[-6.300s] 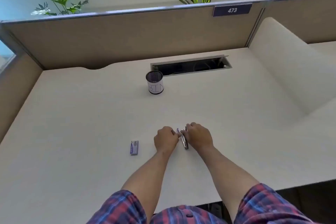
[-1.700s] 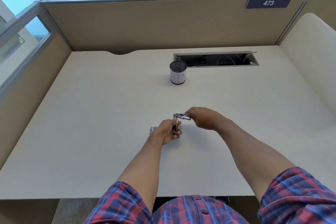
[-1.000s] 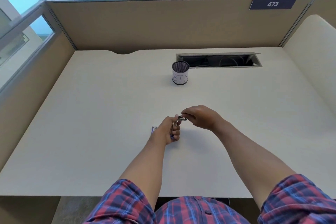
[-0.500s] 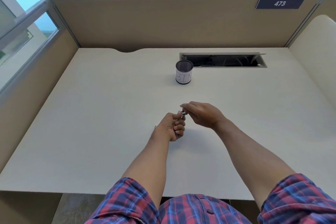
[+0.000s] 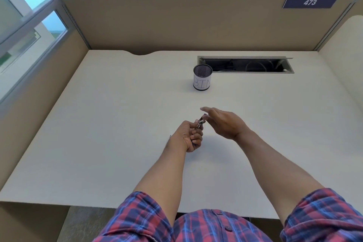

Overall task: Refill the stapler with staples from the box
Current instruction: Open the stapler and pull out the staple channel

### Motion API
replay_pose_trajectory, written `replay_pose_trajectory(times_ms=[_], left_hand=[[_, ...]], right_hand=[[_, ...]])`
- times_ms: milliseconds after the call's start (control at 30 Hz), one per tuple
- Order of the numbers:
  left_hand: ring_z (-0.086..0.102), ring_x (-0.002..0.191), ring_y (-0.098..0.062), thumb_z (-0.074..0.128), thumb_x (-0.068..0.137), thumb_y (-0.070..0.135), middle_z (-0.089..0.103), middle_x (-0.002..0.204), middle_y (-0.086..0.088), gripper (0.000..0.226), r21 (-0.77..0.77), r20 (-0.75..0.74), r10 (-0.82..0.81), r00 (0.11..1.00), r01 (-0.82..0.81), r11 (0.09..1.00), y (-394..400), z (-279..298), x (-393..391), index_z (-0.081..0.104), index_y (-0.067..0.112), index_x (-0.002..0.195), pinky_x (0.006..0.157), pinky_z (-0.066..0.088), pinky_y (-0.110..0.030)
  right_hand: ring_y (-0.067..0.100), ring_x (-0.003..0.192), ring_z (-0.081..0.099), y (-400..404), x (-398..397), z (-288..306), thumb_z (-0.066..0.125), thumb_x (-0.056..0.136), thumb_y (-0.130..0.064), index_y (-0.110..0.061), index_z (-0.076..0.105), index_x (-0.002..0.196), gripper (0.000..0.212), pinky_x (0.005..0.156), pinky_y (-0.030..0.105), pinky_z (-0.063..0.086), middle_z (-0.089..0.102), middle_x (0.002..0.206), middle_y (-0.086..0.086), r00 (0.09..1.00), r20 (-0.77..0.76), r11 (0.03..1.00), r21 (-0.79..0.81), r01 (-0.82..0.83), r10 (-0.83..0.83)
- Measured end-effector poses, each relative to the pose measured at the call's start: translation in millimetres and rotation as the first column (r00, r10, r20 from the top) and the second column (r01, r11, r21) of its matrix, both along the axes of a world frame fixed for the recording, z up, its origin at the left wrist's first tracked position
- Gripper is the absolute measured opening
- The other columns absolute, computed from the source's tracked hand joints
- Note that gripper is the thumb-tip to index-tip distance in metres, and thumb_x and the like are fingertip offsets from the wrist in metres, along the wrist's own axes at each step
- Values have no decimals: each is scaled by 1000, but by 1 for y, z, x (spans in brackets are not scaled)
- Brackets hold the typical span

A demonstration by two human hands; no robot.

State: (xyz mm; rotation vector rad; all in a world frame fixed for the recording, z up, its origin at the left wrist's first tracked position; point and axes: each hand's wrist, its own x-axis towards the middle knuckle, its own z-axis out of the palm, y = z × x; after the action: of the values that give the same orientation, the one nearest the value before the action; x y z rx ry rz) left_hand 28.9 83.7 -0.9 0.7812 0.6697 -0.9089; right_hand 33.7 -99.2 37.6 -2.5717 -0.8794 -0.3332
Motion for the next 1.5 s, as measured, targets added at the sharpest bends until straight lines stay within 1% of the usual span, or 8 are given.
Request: replay_pose_trajectory(times_ms=[167, 333, 467, 600, 767, 1067, 1367, 1500], left_hand=[[20, 34, -9, 57, 95, 28, 25, 52, 11, 23, 60, -7, 30, 1000, -30, 998, -1, 3, 1, 59, 19, 75, 37, 12, -20], [18, 33, -9, 56, 99, 35, 24, 49, 10, 25, 123, 28, 8, 1000, -11, 992, -3, 6, 4, 58, 21, 79, 35, 12, -20], [20, 33, -6, 55, 102, 44, 30, 50, 11, 33, 187, 97, -92, 991, 72, 980, -3, 7, 5, 64, 13, 94, 35, 14, -18], [30, 36, -5, 47, 107, 39, 48, 60, 6, 38, 283, 164, -225, 961, 173, 944, 1, 6, 4, 65, 6, 111, 35, 22, -18], [32, 37, -5, 47, 108, 40, 56, 77, 2, 43, 428, 224, -416, 881, 295, 854, 9, 3, -1, 68, 6, 125, 37, 27, -18], [25, 39, -8, 42, 109, 43, 49, 68, 3, 35, 580, 303, -598, 742, 354, 733, 14, 5, -5, 68, 20, 111, 42, 23, -17], [39, 42, -14, 40, 108, 37, 60, 76, 0, 36, 789, 226, -762, 607, 345, 509, 10, 11, 0, 71, 17, 104, 42, 26, -16], [40, 46, -16, 43, 106, 29, 63, 79, -1, 36, 798, 244, -743, 624, 307, 519, 7, 13, 1, 73, 10, 110, 47, 28, -22]], right_hand=[[14, 66, 61, 4, 2, -7, 62, 102, -15, -6, 74, 100, 15, 67, 30, 51, 71, 93, 6, 939, -338, 934, 308, 181, -70], [26, 60, 63, 8, 2, -9, 63, 101, -12, -15, 74, 85, 19, 59, 15, 43, 68, 84, 7, 820, -568, 824, 430, 369, -71], [16, 60, 62, 5, 5, -10, 61, 103, -20, -14, 72, 80, 26, 58, 19, 43, 69, 77, 8, 750, -652, 766, 424, 484, -113], [6, 50, 53, 0, 8, -12, 60, 102, -29, -17, 67, 68, 37, 56, 25, 41, 65, 56, -6, 687, -710, 741, 375, 557, -157], [16, 53, 52, -10, 8, -16, 59, 103, -33, 1, 68, 74, 45, 59, 31, 41, 66, 62, 12, 595, -791, 705, 341, 622, -142], [14, 44, 53, -14, 9, -22, 55, 106, -22, 1, 70, 83, 36, 44, 24, 37, 62, 63, 8, 458, -887, 650, 317, 691, -54], [16, 45, 52, -15, 5, -34, 52, 106, -20, 0, 71, 81, 37, 46, 26, 36, 59, 63, 8, 369, -929, 621, 264, 738, -44], [16, 47, 49, -14, 4, -38, 50, 107, -21, 2, 70, 86, 37, 48, 26, 36, 57, 65, 8, 308, -951, 585, 230, 777, -35]])
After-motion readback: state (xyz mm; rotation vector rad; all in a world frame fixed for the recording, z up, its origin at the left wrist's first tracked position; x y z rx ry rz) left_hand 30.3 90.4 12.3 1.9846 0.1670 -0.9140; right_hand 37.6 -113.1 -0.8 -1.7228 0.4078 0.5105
